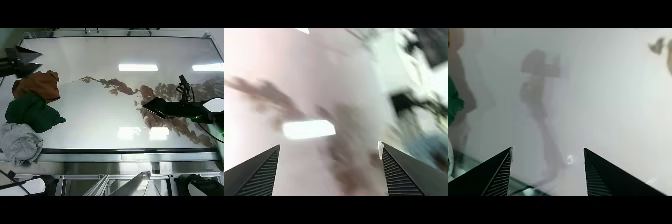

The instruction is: Fold the shirts.

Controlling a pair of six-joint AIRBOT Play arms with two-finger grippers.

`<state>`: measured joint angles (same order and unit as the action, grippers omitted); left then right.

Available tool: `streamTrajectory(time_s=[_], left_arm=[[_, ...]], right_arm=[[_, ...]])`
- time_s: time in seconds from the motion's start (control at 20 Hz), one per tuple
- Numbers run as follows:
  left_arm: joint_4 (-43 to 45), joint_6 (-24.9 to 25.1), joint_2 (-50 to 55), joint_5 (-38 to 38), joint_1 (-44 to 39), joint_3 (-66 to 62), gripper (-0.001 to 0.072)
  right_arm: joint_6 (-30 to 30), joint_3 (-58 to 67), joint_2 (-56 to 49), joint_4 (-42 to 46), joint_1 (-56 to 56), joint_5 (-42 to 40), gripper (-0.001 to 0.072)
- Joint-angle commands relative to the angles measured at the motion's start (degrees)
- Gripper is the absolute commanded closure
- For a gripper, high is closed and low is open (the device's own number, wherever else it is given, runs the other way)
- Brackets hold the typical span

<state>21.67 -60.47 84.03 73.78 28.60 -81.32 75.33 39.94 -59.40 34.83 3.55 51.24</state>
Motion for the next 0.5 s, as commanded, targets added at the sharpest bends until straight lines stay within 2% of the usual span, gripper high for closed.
streamTrajectory(time_s=[0.0,0.1,0.2,0.45], left_arm=[[18.27,-0.50,8.87,-11.06,9.53,-9.40,-0.0007],[22.40,-0.50,15.04,-15.74,11.56,-12.68,-0.0006],[22.34,-0.48,22.03,-17.05,12.13,-16.83,-0.0006],[22.45,-0.48,36.94,-9.97,9.97,-28.68,-0.0006]], right_arm=[[-0.59,0.00,-2.36,-0.20,0.00,-3.30,0.0211],[-0.59,0.00,-2.82,-0.20,0.00,-4.00,0.0210],[-0.59,0.00,-2.95,-0.17,0.00,-4.59,0.0211],[-0.57,0.00,-2.93,-0.22,0.00,-4.94,0.0210]])
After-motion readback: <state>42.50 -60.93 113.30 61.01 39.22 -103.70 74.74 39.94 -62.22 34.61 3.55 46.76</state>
